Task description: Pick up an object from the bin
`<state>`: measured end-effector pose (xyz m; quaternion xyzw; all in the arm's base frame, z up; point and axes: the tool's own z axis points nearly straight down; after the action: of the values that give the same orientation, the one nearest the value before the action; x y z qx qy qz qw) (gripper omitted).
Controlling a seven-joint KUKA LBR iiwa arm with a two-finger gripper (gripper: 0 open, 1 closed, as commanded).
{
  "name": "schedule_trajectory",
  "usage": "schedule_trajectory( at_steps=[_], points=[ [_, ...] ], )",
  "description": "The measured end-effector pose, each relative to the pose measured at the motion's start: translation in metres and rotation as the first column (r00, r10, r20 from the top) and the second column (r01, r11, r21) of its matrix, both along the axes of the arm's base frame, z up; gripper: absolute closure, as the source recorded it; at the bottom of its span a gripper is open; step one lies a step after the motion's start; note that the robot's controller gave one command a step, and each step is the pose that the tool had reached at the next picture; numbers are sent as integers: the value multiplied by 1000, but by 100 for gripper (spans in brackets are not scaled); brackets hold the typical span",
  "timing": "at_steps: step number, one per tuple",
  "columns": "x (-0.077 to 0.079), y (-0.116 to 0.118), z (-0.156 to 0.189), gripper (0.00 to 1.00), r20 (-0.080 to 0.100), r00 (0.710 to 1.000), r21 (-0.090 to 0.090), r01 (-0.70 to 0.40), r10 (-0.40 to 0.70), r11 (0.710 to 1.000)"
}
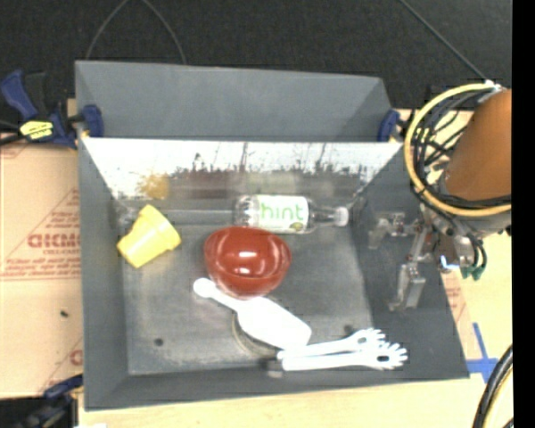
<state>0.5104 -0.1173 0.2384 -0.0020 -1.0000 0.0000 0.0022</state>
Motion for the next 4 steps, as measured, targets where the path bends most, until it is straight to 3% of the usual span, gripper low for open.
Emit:
schedule_trajectory(
  at_steps=[1,2,3,4],
  points=[
    [2,1,4,0,8,1000,-2,-6,6,1000],
    [-25,10,-134,0,22,972,-8,-233,233,973],
    [-34,21,-77,0,20,947,-11,-321,321,947],
    [-37,17,-139,0,16,980,-5,-198,198,980]
  ],
)
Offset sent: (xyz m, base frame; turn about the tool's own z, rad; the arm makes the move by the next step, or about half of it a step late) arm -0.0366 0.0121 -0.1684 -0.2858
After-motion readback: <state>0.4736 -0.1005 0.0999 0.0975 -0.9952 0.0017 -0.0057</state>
